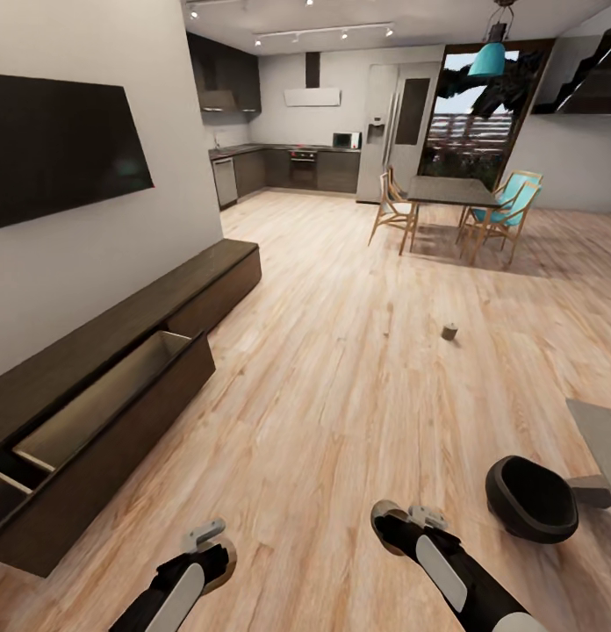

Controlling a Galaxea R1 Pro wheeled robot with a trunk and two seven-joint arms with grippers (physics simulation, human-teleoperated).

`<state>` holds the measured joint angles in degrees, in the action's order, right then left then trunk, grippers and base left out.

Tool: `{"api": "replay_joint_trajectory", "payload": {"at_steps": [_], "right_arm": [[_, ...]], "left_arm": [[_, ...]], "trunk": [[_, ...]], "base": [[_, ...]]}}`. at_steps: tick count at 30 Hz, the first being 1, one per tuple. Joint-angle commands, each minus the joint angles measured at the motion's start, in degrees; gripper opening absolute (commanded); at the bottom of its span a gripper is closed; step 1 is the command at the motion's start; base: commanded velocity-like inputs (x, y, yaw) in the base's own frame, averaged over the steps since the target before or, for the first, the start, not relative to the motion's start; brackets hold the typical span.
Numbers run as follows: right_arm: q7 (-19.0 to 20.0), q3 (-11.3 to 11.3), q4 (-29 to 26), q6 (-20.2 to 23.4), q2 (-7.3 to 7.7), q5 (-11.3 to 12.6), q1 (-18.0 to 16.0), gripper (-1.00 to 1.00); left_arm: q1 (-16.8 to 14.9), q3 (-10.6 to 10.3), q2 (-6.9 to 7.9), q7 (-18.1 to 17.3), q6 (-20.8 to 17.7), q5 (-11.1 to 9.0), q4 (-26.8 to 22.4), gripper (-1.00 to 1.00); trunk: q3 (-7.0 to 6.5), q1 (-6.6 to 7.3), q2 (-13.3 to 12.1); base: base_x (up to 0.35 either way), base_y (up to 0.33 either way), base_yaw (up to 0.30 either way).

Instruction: Place each of the two pumpkins and all three candles from the living room inside a cabinet in the living room (use any cabinet), then make sure every cabinet is closed, and position the cauldron so it is next to a table in the living room.

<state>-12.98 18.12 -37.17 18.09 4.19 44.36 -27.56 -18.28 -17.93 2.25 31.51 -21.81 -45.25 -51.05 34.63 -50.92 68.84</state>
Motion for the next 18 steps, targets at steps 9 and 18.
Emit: {"api": "replay_joint_trajectory", "payload": {"at_steps": [9,18], "right_arm": [[-0.56,0.31,0.53,-0.11,0.04,0.73,-0.04,-1.00],[-0.56,0.17,0.69,-0.08,0.03,1.40,-0.04,-1.00]], "left_arm": [[-0.05,-0.26,0.04,0.47,-0.07,-0.49,-0.10,-1.00],[-0.05,-0.26,0.03,0.48,-0.07,-0.54,-0.03,-1.00]], "trunk": [[0.05,-0.03,0.03],[0.03,-0.03,0.03]], "base": [[0.337,0.038,0.000],[0.342,0.000,0.000]]}}
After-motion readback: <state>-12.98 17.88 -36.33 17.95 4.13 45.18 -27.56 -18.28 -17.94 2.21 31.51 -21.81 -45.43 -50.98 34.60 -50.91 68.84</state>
